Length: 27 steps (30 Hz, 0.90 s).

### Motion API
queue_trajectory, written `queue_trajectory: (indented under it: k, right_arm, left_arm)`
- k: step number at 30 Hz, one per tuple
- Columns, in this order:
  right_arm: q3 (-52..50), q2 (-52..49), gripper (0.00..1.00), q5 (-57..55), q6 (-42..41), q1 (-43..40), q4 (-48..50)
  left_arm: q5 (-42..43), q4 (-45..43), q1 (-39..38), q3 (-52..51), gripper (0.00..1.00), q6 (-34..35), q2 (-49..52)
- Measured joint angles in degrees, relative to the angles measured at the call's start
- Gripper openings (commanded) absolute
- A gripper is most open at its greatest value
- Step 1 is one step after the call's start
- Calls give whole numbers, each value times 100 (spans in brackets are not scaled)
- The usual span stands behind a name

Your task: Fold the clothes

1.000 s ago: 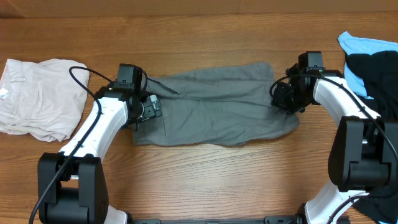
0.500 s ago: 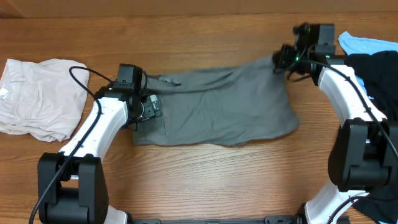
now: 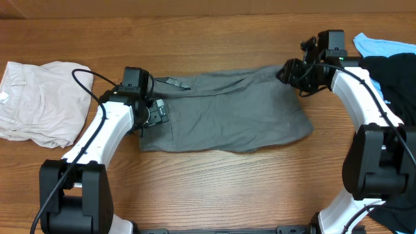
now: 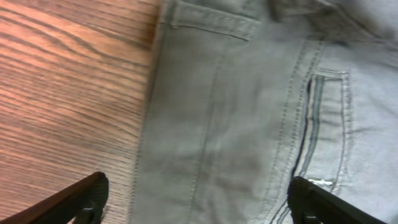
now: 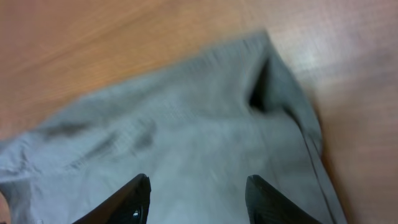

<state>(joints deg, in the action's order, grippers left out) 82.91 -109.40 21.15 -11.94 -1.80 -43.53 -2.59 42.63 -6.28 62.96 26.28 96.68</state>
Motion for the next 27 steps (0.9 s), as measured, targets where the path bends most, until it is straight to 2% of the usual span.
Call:
queue_trajectory:
  k: [10, 15, 26, 27]
  right_arm:
    - [142, 17, 59, -254, 129, -258, -966]
    - [293, 177, 59, -260, 151, -249, -1340]
    - [308, 262, 58, -273, 149, -63, -1604]
    - [308, 262, 58, -273, 146, -44, -1613]
  left_arm:
    - [184, 232, 872, 170, 100, -66, 0]
    - [949, -57, 1283, 188, 100, -463, 155]
    - [2813, -693, 1281, 396, 100, -1392, 1268]
    - [2975, -706, 1281, 446, 95, -1432, 1331]
